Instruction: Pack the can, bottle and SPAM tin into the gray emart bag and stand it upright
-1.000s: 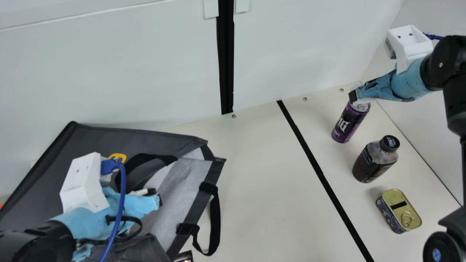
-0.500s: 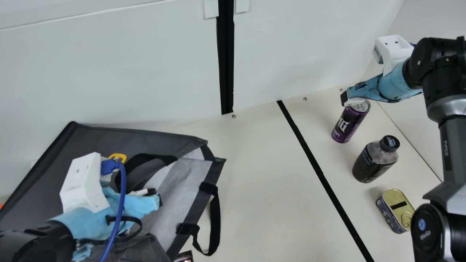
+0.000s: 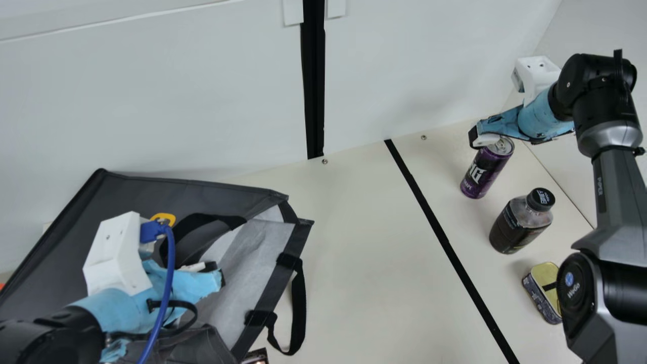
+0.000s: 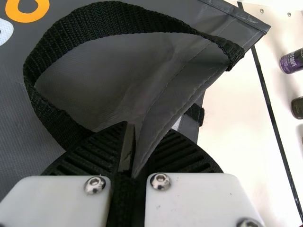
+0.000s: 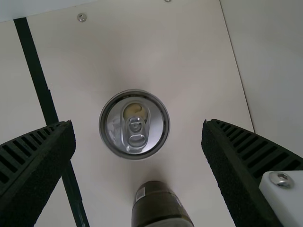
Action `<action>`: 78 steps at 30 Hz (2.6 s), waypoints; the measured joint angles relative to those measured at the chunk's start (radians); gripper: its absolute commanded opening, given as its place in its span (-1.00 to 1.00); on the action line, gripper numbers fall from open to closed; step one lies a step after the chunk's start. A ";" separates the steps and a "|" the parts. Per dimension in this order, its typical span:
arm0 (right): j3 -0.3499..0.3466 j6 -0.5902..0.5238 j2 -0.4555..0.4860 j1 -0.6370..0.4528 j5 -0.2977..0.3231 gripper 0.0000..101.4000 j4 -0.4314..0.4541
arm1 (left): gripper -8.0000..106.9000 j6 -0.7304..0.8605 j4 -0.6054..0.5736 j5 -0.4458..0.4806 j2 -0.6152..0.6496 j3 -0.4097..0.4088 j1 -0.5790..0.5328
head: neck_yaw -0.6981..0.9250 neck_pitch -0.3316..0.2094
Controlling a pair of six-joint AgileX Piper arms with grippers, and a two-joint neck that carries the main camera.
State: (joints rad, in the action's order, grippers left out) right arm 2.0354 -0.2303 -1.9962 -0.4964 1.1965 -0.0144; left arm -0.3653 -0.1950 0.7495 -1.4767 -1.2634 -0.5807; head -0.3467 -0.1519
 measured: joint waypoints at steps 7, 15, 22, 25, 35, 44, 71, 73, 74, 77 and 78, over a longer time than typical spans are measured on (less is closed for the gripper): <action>0.045 0.005 -0.063 -0.002 0.010 0.87 -0.007 | -1.00 0.000 0.000 0.000 0.000 0.000 0.000 | 0.000 0.000; 0.074 0.012 -0.118 -0.001 0.022 0.61 -0.010 | -1.00 0.000 0.000 0.000 0.000 0.000 0.000 | 0.000 0.000; 0.069 0.014 -0.138 0.006 0.022 -0.31 -0.013 | -1.00 0.000 0.000 0.000 0.000 0.000 0.000 | 0.000 0.000; 0.064 0.015 -0.138 0.009 0.020 -0.71 -0.011 | -1.00 0.000 0.000 0.000 0.000 0.000 0.000 | -0.002 0.000; 0.043 0.002 -0.098 0.021 0.021 -1.00 -0.014 | -1.00 0.000 0.000 0.000 0.000 0.000 0.000 | 0.000 0.000; -0.026 -0.034 0.000 0.032 -0.002 -1.00 -0.013 | -1.00 0.000 0.000 0.000 0.000 0.000 0.000 | -0.002 0.000; -0.352 -0.251 0.417 0.070 0.016 -1.00 -0.071 | -1.00 0.000 0.000 0.000 0.000 0.000 0.000 | -0.002 0.000; -0.376 -0.273 0.445 0.069 0.027 -1.00 -0.079 | -1.00 0.000 0.000 0.000 0.000 0.000 0.000 | -0.002 0.000; -0.389 -0.283 0.461 0.069 0.027 -1.00 -0.083 | -1.00 0.000 0.000 0.000 0.000 0.000 0.000 | -0.002 0.000; -0.431 -0.313 0.509 0.067 0.026 -1.00 -0.096 | -1.00 0.000 0.000 0.000 0.000 0.000 0.000 | -0.002 0.000; -0.447 -0.327 0.525 0.066 0.026 -1.00 -0.102 | -1.00 0.000 0.000 0.000 0.000 0.000 0.000 | 0.000 0.000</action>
State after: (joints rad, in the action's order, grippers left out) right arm 1.5884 -0.5571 -1.4715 -0.4303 1.2221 -0.1163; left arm -0.3653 -0.1950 0.7495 -1.4767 -1.2634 -0.5807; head -0.3467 -0.1519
